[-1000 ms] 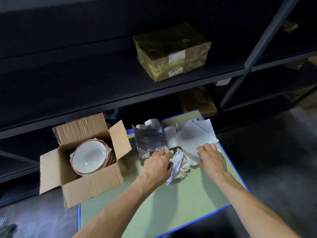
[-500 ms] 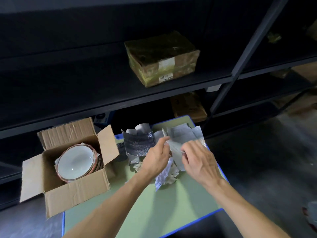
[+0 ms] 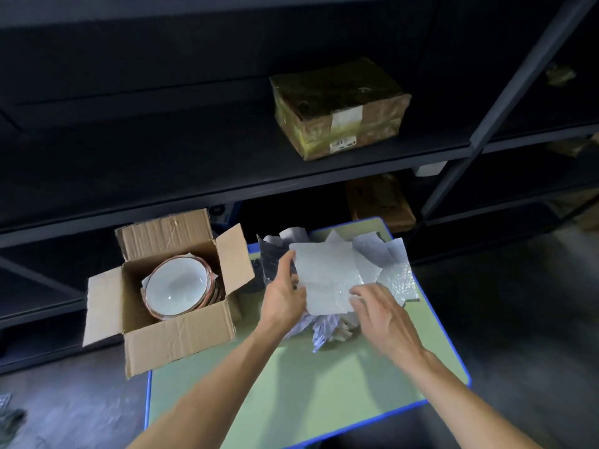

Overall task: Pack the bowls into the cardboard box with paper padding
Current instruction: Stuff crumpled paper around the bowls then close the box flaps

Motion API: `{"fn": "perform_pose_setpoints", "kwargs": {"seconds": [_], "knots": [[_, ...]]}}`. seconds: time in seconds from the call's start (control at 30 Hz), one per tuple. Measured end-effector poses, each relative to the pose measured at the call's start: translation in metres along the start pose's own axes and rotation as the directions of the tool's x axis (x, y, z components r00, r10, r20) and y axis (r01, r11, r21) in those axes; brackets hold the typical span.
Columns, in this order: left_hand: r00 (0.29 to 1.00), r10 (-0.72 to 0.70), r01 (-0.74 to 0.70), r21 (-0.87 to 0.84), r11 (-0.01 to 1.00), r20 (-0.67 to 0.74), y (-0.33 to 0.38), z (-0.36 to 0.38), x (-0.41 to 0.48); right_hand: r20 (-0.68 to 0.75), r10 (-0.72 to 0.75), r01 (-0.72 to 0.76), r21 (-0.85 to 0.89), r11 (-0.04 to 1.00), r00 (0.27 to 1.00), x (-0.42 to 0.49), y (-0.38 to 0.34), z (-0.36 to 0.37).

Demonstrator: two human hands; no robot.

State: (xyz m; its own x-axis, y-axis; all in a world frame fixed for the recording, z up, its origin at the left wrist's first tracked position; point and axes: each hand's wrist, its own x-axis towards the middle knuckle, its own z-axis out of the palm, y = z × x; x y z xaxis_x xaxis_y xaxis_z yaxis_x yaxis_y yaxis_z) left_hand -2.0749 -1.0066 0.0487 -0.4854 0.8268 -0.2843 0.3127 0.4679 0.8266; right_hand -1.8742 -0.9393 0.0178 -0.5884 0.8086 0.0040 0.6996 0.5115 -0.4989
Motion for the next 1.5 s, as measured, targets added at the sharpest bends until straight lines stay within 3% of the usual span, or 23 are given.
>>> {"fn": "perform_pose_setpoints", "kwargs": {"seconds": [0.07,0.17,0.27,0.47,0.7,0.87,1.0,1.13,1.23,1.33,1.5], "knots": [[0.999,-0.017,0.016,-0.033,0.999,-0.027,-0.004,-0.005,-0.003,0.034,0.236,-0.237,0.041,0.971,0.971,0.008,0.011,0.004],[0.996,-0.053,0.048,-0.067,0.997,-0.067,-0.009,-0.013,-0.008,0.170,0.501,-0.525,0.148,0.838,0.848,0.025,0.022,0.003],[0.993,-0.079,0.071,-0.089,0.994,-0.088,-0.012,-0.017,-0.011,0.286,0.602,-0.666,0.326,0.671,0.746,0.040,0.018,-0.001],[0.999,-0.042,0.041,-0.023,0.999,-0.030,-0.012,-0.019,-0.020,0.234,0.584,-0.618,0.456,0.641,0.778,0.052,0.016,0.001],[0.996,-0.081,0.083,0.058,0.995,-0.041,-0.015,-0.029,-0.033,0.059,0.613,-0.611,0.203,0.765,0.788,0.056,0.029,-0.018],[0.987,-0.144,0.150,0.079,0.986,-0.069,-0.011,-0.041,-0.047,0.002,0.623,-0.618,0.131,0.775,0.782,0.061,0.054,-0.019],[0.987,-0.122,0.133,0.100,0.986,-0.101,-0.003,-0.044,-0.050,0.037,0.640,-0.639,0.122,0.759,0.767,0.064,0.050,-0.018],[0.988,-0.037,0.061,0.157,0.986,-0.148,-0.004,-0.039,-0.042,-0.028,0.501,-0.501,-0.093,0.860,0.865,0.057,0.029,-0.015],[0.989,0.002,0.020,0.146,0.989,-0.149,-0.004,-0.041,-0.036,-0.005,0.320,-0.320,0.057,0.946,0.947,0.058,0.005,-0.019],[0.986,0.033,-0.020,0.077,0.997,-0.166,-0.001,-0.049,-0.033,0.236,0.267,-0.337,0.341,0.877,0.934,0.060,-0.026,-0.026],[0.983,0.046,-0.047,-0.003,0.999,-0.176,-0.001,-0.070,-0.041,0.313,0.180,-0.321,0.489,0.811,0.933,0.061,-0.062,-0.029]]}}
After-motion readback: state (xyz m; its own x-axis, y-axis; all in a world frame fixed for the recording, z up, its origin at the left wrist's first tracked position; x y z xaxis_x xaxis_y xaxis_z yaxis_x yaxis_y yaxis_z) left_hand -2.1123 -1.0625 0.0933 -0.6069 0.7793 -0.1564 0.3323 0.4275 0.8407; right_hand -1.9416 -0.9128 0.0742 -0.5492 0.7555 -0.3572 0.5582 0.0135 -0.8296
